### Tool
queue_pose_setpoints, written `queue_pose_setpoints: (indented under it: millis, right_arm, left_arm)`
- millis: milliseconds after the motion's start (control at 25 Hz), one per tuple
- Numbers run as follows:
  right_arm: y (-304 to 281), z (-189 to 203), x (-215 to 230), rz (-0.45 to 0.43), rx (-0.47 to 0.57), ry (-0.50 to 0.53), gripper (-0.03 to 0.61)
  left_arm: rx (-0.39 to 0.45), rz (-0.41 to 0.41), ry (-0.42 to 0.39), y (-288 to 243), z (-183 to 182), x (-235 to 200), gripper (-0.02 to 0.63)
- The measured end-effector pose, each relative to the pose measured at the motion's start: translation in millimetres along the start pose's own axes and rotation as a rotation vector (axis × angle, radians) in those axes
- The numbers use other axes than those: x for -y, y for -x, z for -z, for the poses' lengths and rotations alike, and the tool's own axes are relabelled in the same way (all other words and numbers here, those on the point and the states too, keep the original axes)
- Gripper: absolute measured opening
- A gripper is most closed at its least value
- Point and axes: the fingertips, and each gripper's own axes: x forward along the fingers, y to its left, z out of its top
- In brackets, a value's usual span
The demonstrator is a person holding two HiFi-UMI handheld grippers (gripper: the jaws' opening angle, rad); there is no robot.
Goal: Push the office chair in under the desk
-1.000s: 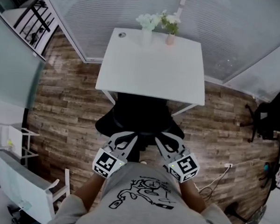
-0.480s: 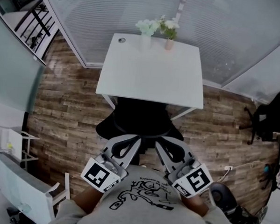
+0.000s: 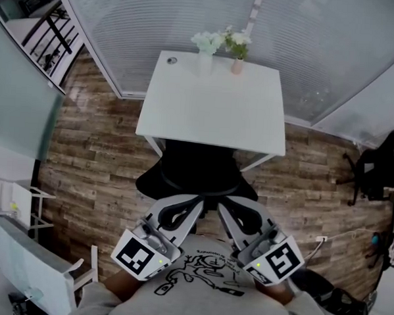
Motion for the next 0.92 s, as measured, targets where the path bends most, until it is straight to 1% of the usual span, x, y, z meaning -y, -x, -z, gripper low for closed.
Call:
queue_pose_setpoints:
  millis: [360, 920]
  right_arm:
    - [1.7, -4.9, 8.7, 0.008, -0.002, 0.004, 0.043]
    - [6.1, -3.1, 5.5, 0.013, -0.007, 0.011, 0.041]
  left_arm:
    - [-0.007, 0.004, 0.005, -10.9, -3.4, 2.2, 0.002]
    - [-0.014, 0.016, 0.001, -10.2, -0.2, 9.5, 0.002]
